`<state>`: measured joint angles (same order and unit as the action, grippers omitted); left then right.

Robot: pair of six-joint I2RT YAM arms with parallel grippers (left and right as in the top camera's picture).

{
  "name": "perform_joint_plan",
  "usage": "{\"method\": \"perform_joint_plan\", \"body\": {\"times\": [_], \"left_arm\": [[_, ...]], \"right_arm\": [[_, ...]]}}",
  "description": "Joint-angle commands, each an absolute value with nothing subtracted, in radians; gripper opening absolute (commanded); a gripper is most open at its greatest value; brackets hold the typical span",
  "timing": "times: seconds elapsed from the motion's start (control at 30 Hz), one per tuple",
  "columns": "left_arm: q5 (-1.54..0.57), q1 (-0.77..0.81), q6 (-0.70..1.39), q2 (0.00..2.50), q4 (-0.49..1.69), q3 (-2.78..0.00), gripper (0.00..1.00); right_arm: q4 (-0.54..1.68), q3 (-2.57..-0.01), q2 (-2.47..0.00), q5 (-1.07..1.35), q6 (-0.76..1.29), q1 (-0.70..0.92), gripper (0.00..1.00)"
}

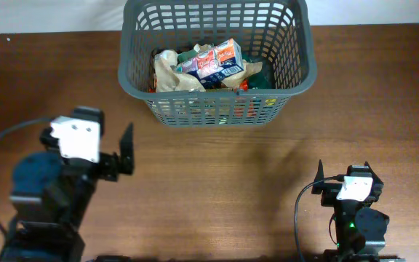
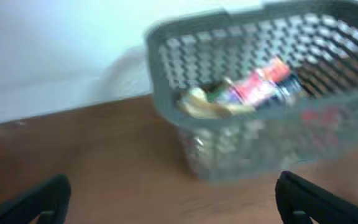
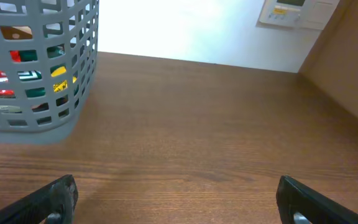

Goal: Pack container

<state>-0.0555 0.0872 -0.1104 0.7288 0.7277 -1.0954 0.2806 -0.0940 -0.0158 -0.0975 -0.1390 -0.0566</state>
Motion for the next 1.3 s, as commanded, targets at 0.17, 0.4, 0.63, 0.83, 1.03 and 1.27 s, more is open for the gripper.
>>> {"method": "perform_joint_plan", "body": {"times": [0.17, 0.4, 0.63, 0.83, 1.03, 1.27], "left_arm": [[-0.142, 0.098, -0.102, 0.679, 0.761, -1.052, 0.99], [-0.142, 0.097, -0.102, 0.675, 0.877, -1.052, 0.99], [-0.142, 0.097, -0.102, 0.670, 0.924, -1.052, 0.99], [-0.057, 0.096, -0.102, 0.669, 0.974, -1.052, 0.99], [0.084, 0.096, -0.102, 0.664, 1.156, -1.051, 0.99], [0.123, 0.096, -0.102, 0.663, 1.205, -1.026, 0.99]], "right_arm": [[0.280, -0.087, -0.006, -0.109, -0.142, -0.059, 0.99], [0.280, -0.087, -0.006, -0.109, -0.142, -0.059, 0.99], [0.280, -0.087, -0.006, -0.109, -0.142, -0.059, 0.99], [0.280, -0.087, -0.006, -0.109, -0.142, -0.059, 0.99], [0.280, -0.087, -0.006, -0.109, -0.142, -0.059, 0.99], [0.280, -0.087, -0.006, -0.109, -0.142, -0.059, 0.99]]}}
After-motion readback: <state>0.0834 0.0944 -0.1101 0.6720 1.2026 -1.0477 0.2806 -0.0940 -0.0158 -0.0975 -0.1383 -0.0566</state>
